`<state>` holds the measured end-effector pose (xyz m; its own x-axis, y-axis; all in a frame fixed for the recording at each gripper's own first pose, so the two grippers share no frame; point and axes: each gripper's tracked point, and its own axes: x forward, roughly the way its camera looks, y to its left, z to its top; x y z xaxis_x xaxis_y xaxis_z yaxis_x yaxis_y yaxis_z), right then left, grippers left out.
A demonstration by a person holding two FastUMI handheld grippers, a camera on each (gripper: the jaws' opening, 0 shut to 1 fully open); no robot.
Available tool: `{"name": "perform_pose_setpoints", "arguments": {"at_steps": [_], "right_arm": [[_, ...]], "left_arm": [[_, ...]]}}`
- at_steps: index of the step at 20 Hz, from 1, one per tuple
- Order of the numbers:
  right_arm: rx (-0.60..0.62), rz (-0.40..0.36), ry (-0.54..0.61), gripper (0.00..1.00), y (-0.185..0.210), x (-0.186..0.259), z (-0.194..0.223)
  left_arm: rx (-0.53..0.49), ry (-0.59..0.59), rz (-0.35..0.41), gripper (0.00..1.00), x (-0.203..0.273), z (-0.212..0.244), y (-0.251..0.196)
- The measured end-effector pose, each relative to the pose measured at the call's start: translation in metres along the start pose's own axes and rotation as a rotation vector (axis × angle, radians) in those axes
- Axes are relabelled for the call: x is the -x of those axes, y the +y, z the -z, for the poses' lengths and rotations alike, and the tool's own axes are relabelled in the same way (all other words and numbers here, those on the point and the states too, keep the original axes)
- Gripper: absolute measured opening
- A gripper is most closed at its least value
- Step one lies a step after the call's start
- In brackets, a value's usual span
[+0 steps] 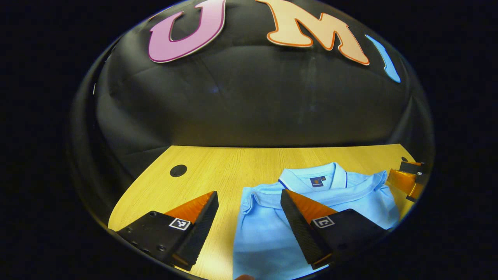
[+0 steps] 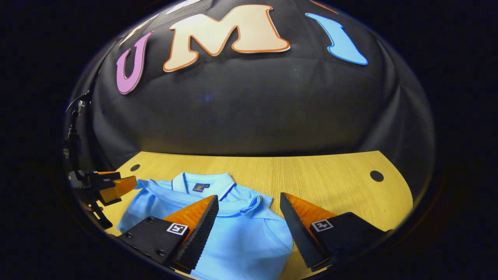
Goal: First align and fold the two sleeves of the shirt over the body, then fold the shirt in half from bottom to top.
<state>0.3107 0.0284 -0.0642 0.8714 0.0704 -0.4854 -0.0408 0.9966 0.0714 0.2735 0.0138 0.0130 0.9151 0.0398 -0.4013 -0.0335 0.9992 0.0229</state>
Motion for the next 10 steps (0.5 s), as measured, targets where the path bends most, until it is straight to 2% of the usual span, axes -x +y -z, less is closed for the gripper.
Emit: {"name": "perform_pose_setpoints", "arguments": {"at_steps": [3,4,5,8,10], "right_arm": [[-0.018,-0.029,-0.033,1.0,0.003,0.037,0.011],[-0.028,-0.048,-0.038,0.98,0.007,0.051,0.016],[-0.037,-0.069,-0.043,0.95,0.01,0.065,0.022],[-0.041,-0.095,-0.091,0.98,0.015,0.106,0.028],[-0.04,-0.083,-0.141,0.98,0.011,0.13,0.025]], "left_arm": [[0.028,-0.023,0.026,0.97,0.033,0.011,-0.004],[0.034,-0.03,0.035,0.92,0.047,0.013,-0.004],[0.036,-0.038,0.039,0.97,0.056,0.016,-0.004],[0.02,-0.052,0.076,0.97,0.092,0.027,-0.009],[0.03,-0.062,0.094,0.97,0.111,0.033,-0.014]]}}
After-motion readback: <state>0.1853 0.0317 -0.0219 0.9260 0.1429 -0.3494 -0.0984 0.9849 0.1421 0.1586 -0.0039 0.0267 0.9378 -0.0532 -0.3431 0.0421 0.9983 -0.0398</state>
